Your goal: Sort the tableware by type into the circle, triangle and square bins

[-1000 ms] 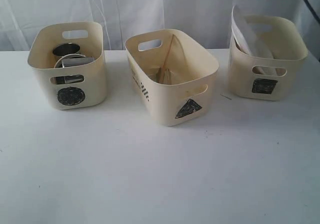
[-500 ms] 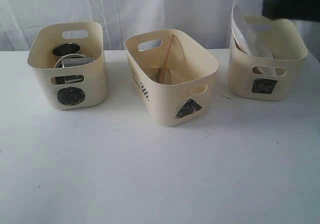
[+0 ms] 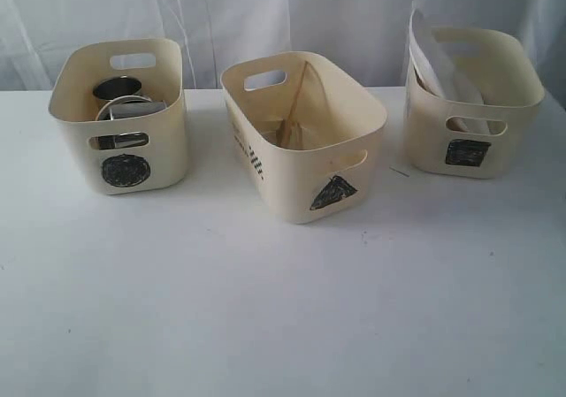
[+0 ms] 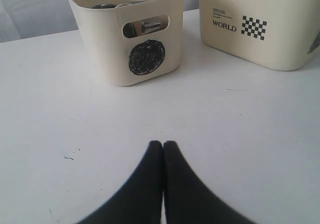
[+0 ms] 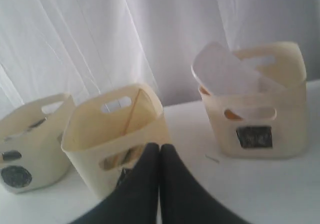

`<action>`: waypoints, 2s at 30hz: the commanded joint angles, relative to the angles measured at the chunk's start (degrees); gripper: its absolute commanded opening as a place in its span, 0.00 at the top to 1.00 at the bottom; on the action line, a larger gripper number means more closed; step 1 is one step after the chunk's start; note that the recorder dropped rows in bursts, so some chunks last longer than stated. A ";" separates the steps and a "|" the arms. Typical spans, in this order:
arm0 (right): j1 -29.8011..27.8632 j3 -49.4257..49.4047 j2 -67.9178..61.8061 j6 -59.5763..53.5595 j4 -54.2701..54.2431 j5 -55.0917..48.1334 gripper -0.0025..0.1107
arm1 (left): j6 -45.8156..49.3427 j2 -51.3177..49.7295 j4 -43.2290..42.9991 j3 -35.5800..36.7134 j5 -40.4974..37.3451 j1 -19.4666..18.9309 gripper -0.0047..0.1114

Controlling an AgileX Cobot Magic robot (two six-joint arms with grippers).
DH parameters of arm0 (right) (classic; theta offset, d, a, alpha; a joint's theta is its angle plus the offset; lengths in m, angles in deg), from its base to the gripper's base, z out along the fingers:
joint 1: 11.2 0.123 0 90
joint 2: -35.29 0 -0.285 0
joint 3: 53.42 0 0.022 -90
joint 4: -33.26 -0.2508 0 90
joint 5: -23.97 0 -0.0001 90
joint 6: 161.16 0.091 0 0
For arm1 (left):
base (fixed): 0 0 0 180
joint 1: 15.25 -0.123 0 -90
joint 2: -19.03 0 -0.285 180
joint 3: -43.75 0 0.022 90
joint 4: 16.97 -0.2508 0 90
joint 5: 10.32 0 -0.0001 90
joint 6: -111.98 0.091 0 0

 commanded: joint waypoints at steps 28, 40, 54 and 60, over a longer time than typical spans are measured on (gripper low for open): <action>1.69 -8.51 25.11 -19.41 -9.26 -23.38 0.98 | -0.06 0.30 0.14 0.29 0.20 -0.11 0.96; 1.69 -8.51 25.11 -34.06 -17.39 -23.51 0.98 | -0.06 0.30 0.14 0.29 0.20 -0.11 0.96; 1.69 -8.51 25.11 -50.66 -25.99 -23.39 0.98 | -0.06 0.30 0.14 0.29 0.20 -0.11 0.96; 1.69 -8.51 25.11 -50.82 -25.99 -23.39 0.98 | -0.06 0.30 0.14 0.29 0.20 -0.11 0.96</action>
